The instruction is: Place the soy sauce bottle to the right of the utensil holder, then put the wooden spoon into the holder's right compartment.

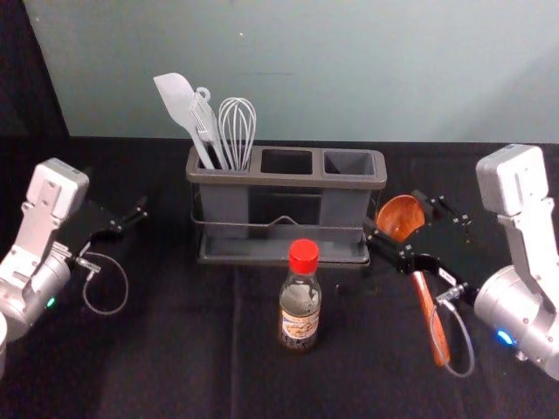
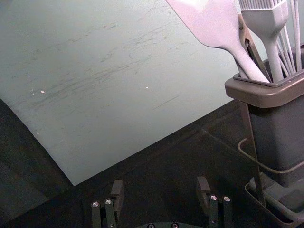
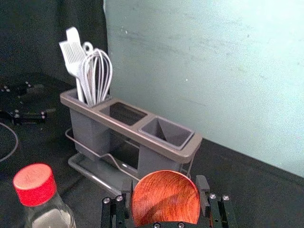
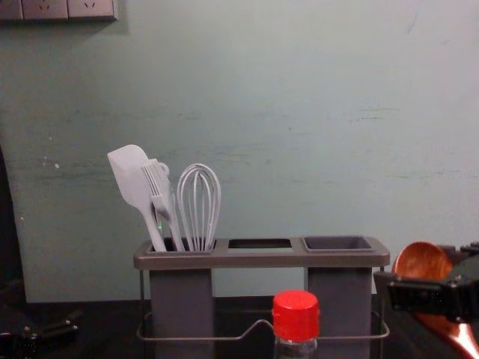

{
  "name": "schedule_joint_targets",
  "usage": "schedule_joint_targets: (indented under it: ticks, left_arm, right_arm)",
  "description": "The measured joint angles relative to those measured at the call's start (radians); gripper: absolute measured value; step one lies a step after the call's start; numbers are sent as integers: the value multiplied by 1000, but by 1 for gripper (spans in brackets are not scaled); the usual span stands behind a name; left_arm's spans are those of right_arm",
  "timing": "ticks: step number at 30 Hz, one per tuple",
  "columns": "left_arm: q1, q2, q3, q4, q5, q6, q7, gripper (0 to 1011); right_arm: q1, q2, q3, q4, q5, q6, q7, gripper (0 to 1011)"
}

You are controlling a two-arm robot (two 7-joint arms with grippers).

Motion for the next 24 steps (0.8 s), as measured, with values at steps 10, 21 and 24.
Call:
schedule_joint_targets:
  ticks: [10, 21, 24]
  left_arm:
    - [0, 0, 0, 0, 0, 0, 0, 1005]
    - [0, 0, 0, 0, 0, 0, 0, 1005]
    - [0, 0, 0, 0, 0, 0, 0, 1005]
  right_arm:
    - [-28, -12, 31, -43, -13, -32, 28, 828]
    - [-37, -24, 64, -78, -11, -84, 79, 828]
    - [-29, -27, 74, -91, 5, -95, 102, 828]
